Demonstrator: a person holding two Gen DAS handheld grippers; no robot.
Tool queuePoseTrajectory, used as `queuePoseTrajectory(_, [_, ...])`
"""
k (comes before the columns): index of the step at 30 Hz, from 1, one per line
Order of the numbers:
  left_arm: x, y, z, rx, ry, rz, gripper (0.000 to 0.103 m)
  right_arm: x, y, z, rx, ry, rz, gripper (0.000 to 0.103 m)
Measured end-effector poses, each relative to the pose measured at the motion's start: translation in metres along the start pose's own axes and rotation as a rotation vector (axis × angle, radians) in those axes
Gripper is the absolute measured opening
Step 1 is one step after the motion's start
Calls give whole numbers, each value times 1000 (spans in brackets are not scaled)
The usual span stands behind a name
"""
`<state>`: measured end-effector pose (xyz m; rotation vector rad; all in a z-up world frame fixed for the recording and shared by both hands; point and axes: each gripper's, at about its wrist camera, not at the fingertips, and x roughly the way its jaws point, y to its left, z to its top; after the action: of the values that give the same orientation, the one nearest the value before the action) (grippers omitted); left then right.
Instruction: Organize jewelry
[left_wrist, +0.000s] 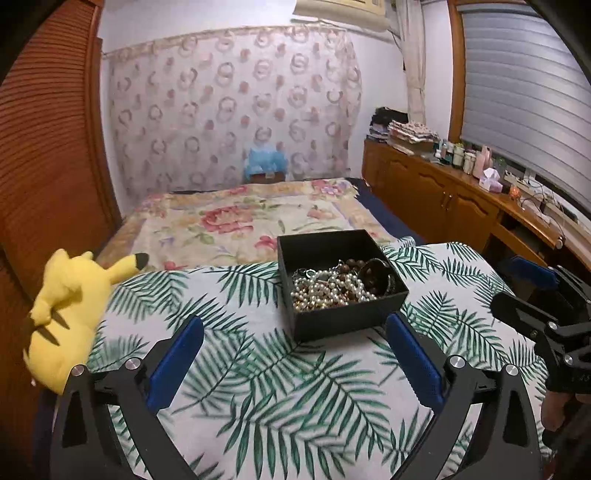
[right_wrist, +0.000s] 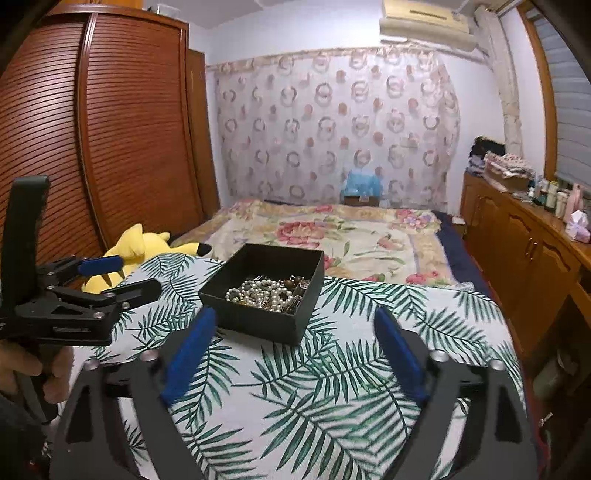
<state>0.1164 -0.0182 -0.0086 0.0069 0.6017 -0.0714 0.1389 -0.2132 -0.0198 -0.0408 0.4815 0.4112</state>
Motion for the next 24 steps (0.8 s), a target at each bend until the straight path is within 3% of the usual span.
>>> queuePoseTrajectory(2, [-12,0,-5,-7,-3,13,95,-10,3,-3,8,-13,-18,100])
queuePoseTrajectory(8, [-30,1,-19,-37,-13,5,95,-24,12,-12,4,-17,-52,101])
queuePoseTrajectory(24, [-28,-4,-33,-30,4,18,95,-27,12,-22,34,-36,-84,100])
